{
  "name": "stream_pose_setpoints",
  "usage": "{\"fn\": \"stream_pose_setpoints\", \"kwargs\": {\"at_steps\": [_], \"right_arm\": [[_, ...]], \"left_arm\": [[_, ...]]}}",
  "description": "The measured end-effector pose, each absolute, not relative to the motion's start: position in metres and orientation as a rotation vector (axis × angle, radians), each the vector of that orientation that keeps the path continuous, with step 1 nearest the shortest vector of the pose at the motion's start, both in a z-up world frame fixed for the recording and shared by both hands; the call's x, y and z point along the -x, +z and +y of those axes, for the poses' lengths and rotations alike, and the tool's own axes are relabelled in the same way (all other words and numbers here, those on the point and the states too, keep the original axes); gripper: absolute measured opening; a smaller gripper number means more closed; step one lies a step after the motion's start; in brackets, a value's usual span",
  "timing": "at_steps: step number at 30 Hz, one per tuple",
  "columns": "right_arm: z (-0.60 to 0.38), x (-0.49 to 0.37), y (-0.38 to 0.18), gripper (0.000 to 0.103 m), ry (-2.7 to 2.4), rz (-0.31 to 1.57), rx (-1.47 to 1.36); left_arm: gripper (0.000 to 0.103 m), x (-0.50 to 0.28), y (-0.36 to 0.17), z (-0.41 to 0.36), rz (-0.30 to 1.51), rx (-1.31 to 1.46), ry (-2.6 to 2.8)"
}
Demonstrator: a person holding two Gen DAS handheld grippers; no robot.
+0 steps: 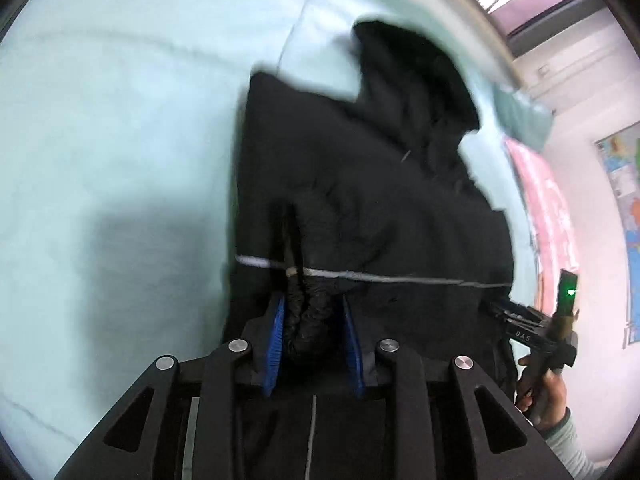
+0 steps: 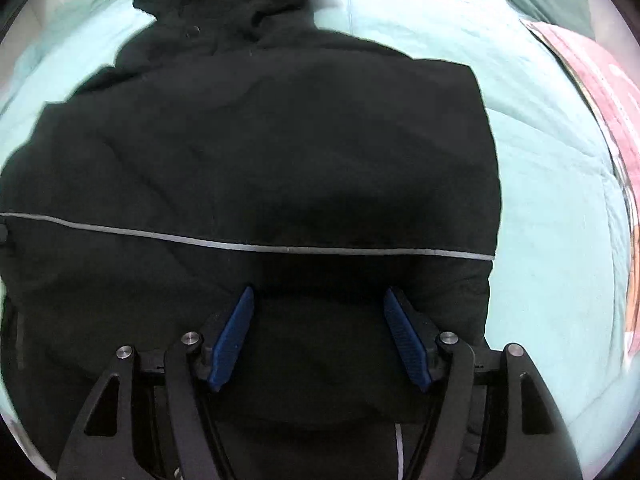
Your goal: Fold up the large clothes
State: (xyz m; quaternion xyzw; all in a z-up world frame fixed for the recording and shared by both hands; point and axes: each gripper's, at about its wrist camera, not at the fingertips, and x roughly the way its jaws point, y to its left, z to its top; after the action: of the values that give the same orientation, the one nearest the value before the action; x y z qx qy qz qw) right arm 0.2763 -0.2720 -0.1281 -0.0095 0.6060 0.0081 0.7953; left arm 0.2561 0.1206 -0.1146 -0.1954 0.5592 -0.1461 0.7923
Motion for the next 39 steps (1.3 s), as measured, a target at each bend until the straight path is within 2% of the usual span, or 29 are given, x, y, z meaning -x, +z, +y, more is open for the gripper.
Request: {"fn": "stream_pose_setpoints", "kwargs": {"at_steps": [2, 6, 9, 13, 15, 18, 21, 24, 25, 27, 28, 29, 34, 39], "right_arm": [[-0.278, -0.277, -0.109, 0.072, 0.046, 1.261, -0.044], [-0.272, -0.297, -0.087, 0.073, 0.1, 1.161, -0.116], [-0.247, -0.322, -0.094, 0.073, 0.094, 1.123, -0.073], [-0.231, -0.333, -0.122, 0.073, -0.008, 1.108, 0.031], [-0.229, -0.331, -0.138, 0.074, -0.027, 1.122, 0.054], [-0.237, -0.34, -0.156, 0.074, 0.001, 1.198, 0.004], [-0.25, -0.342, -0.147, 0.074, 0.036, 1.23, -0.061], [-0.264, -0.322, -0.116, 0.074, 0.099, 1.195, -0.145], [-0.267, -0.313, -0.107, 0.074, 0.118, 1.178, -0.159], [-0.273, -0.284, -0.09, 0.075, 0.13, 1.147, -0.157], [-0.274, -0.272, -0.089, 0.075, 0.126, 1.145, -0.151], [-0.275, -0.262, -0.091, 0.075, 0.117, 1.148, -0.144], [-0.261, -0.255, -0.147, 0.074, 0.059, 1.248, -0.047], [-0.251, -0.258, -0.159, 0.081, 0.033, 1.239, 0.014]], "left_arm": [[0.031, -0.249, -0.09, 0.125, 1.127, 0.407, -0.295], [0.031, -0.257, -0.079, 0.101, 1.087, 0.519, -0.438], [0.031, -0.269, -0.087, 0.042, 1.112, 0.363, -0.456], [0.031, -0.285, -0.136, -0.02, 1.208, 0.091, -0.299], [0.031, -0.284, -0.156, -0.022, 1.192, 0.033, -0.249], [0.031, -0.291, -0.168, -0.007, 1.217, 0.11, -0.235], [0.031, -0.293, -0.15, 0.007, 1.251, 0.175, -0.25], [0.032, -0.274, -0.113, 0.031, 1.178, 0.187, -0.285], [0.033, -0.266, -0.105, 0.039, 1.154, 0.18, -0.279], [0.045, -0.251, -0.097, 0.053, 1.117, 0.146, -0.223], [0.056, -0.249, -0.1, 0.06, 1.109, 0.143, -0.205], [0.059, -0.244, -0.106, 0.069, 1.109, 0.148, -0.202], [0.059, -0.256, -0.171, 0.055, 1.197, 0.075, -0.17], [0.062, -0.256, -0.178, 0.039, 1.184, -0.023, -0.117]]}}
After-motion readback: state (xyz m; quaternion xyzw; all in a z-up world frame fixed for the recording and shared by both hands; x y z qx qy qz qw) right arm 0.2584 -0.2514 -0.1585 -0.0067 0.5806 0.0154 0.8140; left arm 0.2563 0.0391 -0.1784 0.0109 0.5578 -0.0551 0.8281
